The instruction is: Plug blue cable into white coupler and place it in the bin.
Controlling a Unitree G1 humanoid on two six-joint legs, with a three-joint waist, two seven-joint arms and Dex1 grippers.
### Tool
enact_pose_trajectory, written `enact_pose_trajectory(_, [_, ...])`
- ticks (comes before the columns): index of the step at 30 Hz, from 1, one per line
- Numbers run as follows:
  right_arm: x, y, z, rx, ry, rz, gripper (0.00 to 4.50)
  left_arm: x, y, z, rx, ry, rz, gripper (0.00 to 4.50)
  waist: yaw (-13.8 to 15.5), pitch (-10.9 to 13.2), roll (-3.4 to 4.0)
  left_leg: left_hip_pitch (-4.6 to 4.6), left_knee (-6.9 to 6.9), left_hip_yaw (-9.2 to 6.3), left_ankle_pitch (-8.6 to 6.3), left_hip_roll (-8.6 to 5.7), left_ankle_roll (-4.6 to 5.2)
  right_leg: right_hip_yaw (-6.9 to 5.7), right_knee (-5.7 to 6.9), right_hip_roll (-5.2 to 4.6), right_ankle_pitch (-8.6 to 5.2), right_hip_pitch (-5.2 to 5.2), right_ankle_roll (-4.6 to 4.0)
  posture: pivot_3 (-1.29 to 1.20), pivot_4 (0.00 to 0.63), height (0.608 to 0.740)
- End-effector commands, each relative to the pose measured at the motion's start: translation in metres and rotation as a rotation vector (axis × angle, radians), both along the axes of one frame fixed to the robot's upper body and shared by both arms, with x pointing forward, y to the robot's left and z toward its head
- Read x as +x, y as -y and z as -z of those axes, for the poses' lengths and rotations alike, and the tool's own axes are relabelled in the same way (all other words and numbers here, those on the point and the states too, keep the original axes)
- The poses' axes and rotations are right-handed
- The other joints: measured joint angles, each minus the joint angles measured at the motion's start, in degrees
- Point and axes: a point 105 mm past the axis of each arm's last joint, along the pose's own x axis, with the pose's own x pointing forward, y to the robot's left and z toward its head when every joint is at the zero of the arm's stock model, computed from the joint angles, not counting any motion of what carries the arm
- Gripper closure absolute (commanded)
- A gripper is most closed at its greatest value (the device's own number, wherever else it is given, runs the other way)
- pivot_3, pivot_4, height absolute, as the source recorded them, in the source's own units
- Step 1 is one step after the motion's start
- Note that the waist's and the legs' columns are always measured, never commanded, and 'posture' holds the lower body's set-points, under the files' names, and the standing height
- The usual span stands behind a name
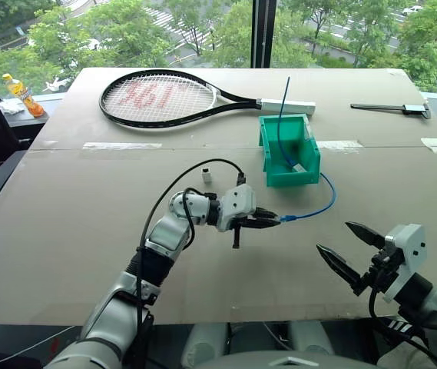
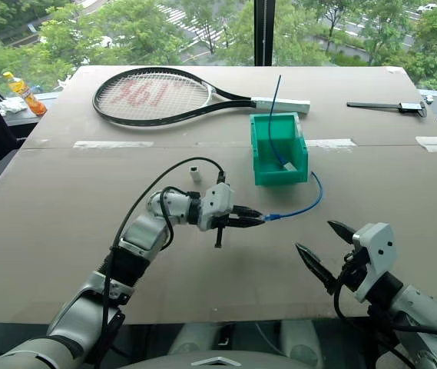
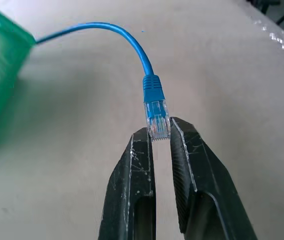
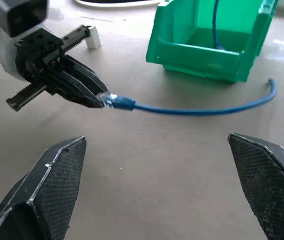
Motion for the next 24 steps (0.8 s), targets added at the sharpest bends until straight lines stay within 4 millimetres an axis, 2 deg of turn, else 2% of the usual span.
enact_pose_trajectory(1, [0.007,-0.012,-0.025,0.197,0.025,0.090,0.00,0.000,0.012,-0.047,-0.132,0.252,0.036,4.40,0.0,0.0,0.00,0.00,-0.01,0.00,0.00,-0.01,0.00,-0.02,0.00,-0.06,-0.02,0.00,0.04,0.00,0.150,0.740])
enact_pose_trajectory(4, [0.018,-0.019,-0.038,0.332,0.030,0.135,0.00,0.003,0.014,-0.060,-0.179,0.374,0.013,4.40,-0.2,0.0,0.02,0.04,-0.01,0.05,0.00,-0.02,0.00,0.00,0.01,0.05,-0.08,0.00,0.15,0.00,0.150,0.740])
enact_pose_trajectory(7, [0.025,-0.028,-0.051,0.460,0.029,0.117,0.00,0.006,0.014,-0.064,-0.191,0.463,-0.016,4.40,-0.2,0.0,0.02,0.06,-0.05,0.07,0.00,-0.02,0.00,0.04,0.01,0.25,0.03,-0.01,0.19,0.00,0.150,0.740])
enact_pose_trajectory(9, [0.028,-0.031,-0.056,0.500,0.029,0.112,0.52,0.008,0.013,-0.066,-0.204,0.493,-0.033,4.50,-0.1,0.0,0.02,0.04,-0.06,0.03,0.00,-0.02,0.00,0.02,0.01,0.30,0.14,-0.01,0.17,0.00,0.150,0.740])
enact_pose_trajectory(11, [0.032,-0.031,-0.060,0.535,0.031,0.117,1.29,0.010,0.012,-0.068,-0.213,0.512,-0.048,4.50,-0.1,0.0,0.02,0.01,-0.06,0.01,0.00,-0.05,0.01,0.01,0.00,0.30,0.15,-0.01,0.19,0.00,0.150,0.740])
enact_pose_trajectory(24, [0.051,-0.044,-0.064,0.615,-0.001,0.053,1.29,0.007,0.005,-0.067,-0.221,0.545,-0.068,4.50,-0.3,0.0,0.02,0.04,-0.04,0.03,0.00,-0.05,0.02,0.03,0.03,0.36,0.15,0.00,0.20,0.00,0.150,0.740])
